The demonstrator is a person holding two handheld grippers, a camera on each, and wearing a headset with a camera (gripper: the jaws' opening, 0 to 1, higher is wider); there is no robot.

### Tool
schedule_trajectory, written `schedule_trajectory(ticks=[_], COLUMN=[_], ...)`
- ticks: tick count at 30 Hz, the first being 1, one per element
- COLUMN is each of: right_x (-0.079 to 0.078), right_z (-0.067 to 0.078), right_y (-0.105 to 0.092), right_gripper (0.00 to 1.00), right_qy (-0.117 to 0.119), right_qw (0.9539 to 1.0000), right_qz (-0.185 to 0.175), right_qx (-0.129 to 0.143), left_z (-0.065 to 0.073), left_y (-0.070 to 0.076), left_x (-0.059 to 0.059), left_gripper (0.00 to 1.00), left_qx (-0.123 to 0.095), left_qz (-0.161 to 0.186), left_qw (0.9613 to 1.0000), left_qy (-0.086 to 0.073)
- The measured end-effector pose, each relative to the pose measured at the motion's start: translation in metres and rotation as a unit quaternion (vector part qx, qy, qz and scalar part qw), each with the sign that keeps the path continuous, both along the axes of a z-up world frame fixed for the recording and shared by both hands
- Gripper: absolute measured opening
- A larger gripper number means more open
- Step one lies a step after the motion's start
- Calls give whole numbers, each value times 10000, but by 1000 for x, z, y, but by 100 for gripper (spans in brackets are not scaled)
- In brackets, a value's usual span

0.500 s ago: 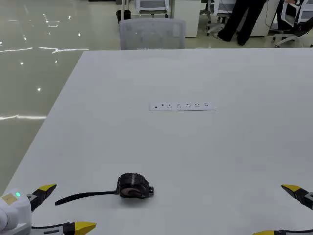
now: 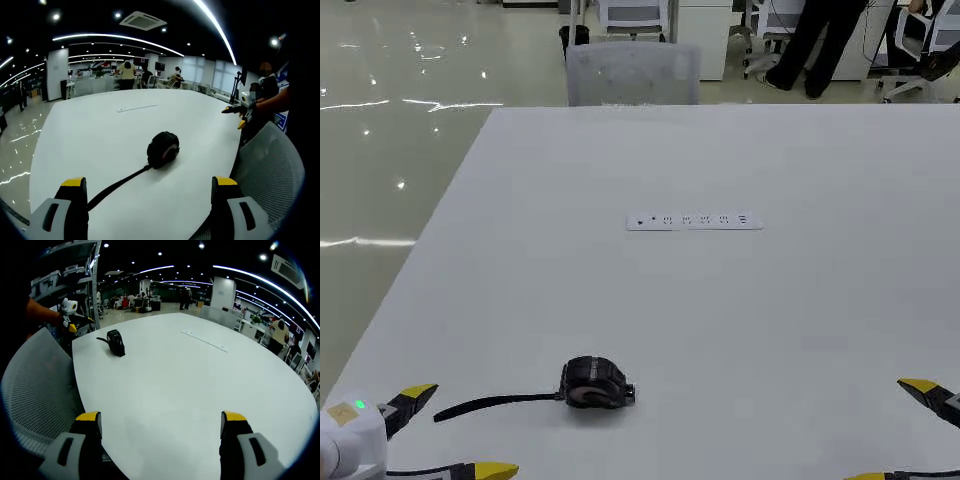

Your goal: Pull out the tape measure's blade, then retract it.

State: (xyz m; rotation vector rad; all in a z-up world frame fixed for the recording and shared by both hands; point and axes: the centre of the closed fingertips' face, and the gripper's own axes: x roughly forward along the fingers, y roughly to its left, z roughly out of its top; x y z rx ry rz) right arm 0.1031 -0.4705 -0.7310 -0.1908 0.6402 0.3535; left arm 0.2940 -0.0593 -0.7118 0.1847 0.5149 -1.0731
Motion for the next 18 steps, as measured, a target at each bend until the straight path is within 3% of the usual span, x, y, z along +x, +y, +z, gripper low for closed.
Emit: schedule_trajectory(ticks=[18], right_x=[-7], right_z=[0], right_y=[3], right_gripper=[100], right_qy=[121], right_qw=[9999], right_qz=[-22], right_qx=[22], left_z=[1], left_y=[0], left_x=[-1], left_gripper=[100], left_qx=[86], left_qz=[-54], left_qw=[9999], left_qy=[44])
